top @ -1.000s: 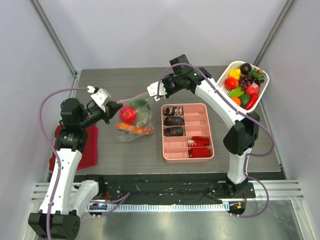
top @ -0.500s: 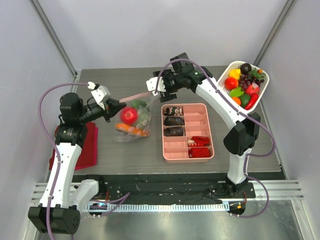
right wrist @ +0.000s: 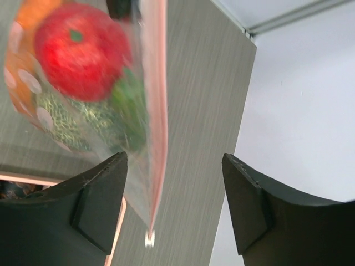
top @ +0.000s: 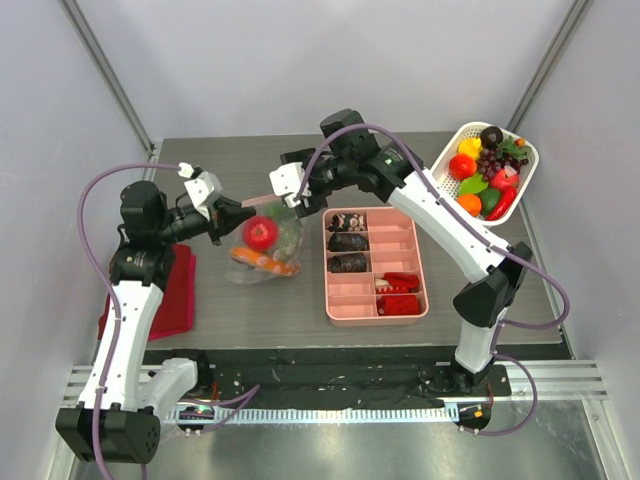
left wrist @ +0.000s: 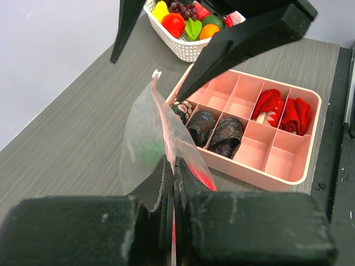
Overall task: Place the food in the zip-top bag and seal the zipper
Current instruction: Place the zipper food storage bag at the center of the board.
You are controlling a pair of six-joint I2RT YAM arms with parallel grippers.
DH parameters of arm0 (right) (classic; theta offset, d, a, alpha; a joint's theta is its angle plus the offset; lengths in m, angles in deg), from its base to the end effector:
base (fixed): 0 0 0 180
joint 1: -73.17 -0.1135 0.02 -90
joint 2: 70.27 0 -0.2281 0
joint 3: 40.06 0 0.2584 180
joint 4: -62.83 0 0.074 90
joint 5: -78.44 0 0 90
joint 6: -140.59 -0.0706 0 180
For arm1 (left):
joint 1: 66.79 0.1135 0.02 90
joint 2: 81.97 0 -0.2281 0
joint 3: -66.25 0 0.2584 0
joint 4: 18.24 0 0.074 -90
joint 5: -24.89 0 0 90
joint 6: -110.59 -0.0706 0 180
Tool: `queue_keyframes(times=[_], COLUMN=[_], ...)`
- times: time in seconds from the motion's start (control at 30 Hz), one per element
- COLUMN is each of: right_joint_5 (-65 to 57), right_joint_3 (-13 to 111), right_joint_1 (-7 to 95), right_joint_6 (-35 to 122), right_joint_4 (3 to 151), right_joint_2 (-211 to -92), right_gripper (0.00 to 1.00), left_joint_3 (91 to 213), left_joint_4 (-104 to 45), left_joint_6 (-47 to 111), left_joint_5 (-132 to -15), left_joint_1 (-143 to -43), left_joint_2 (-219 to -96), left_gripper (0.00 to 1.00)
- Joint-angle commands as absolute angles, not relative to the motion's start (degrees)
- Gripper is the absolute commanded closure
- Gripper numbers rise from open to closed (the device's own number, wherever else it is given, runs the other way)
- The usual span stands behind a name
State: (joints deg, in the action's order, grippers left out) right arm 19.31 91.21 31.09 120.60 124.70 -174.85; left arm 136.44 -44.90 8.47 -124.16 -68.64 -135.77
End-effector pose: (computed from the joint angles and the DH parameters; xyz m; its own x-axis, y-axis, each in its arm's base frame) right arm 0.2862 0.3072 0.3728 0.6869 -0.4666 -0.5572 -0.7049 -0.2411 -0.6670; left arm 0.2396 -0.0683 0.3508 0.0064 0.1078 -0.9941 0.8783 0.4747 0.0571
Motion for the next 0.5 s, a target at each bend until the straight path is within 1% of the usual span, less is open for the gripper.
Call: queue_keyframes(times=[0.0, 0.03, 0.13, 0.23, 0.27, 0.33, 0.4, 0.43, 0.47], right_joint_5=[20.4, 20.4, 20.2, 19.0, 18.8, 18.7, 18.2, 18.1, 18.2], right_joint_3=[91.5, 92.0, 95.2, 98.4, 99.2, 101.2, 102.6, 103.0, 103.5], right_joint_1=[29.7, 29.3, 28.6, 28.1, 27.9, 27.9, 28.0, 28.1, 28.5], right_joint_6=[121.6, 121.8, 121.8, 120.8, 119.9, 117.7, 112.6, 110.2, 104.2], right_joint_4=[125.5, 125.8, 128.5, 131.8, 132.3, 133.7, 134.0, 133.7, 133.0], right_joint_2=[-173.4, -174.2, -177.0, -179.2, -179.7, -180.4, -180.9, -181.0, -181.5], right_gripper=[0.28, 0.30, 0.40, 0.69, 0.86, 0.99, 0.99, 0.99, 0.99], left_joint_3=[139.3, 139.4, 139.4, 139.3, 139.4, 139.5, 139.5, 139.5, 139.4], left_joint_4=[-44.1, -44.3, -44.8, -45.3, -45.6, -45.8, -44.0, -42.6, -39.6], left_joint_6=[6.0, 5.7, 4.9, 4.4, 4.4, 5.1, 8.4, 13.9, 17.1], left_joint_5=[-126.7, -126.9, -127.3, -127.3, -126.6, -125.2, -120.9, -118.2, -112.1], left_joint_1=[-68.4, -68.4, -68.5, -68.4, -68.5, -68.5, -68.4, -68.4, -68.2], left_joint_2=[-135.6, -135.6, -135.7, -135.4, -135.6, -135.8, -136.4, -136.5, -136.9], left_gripper=[1.00, 1.00, 1.00, 1.00, 1.00, 1.00, 1.00, 1.00, 0.98])
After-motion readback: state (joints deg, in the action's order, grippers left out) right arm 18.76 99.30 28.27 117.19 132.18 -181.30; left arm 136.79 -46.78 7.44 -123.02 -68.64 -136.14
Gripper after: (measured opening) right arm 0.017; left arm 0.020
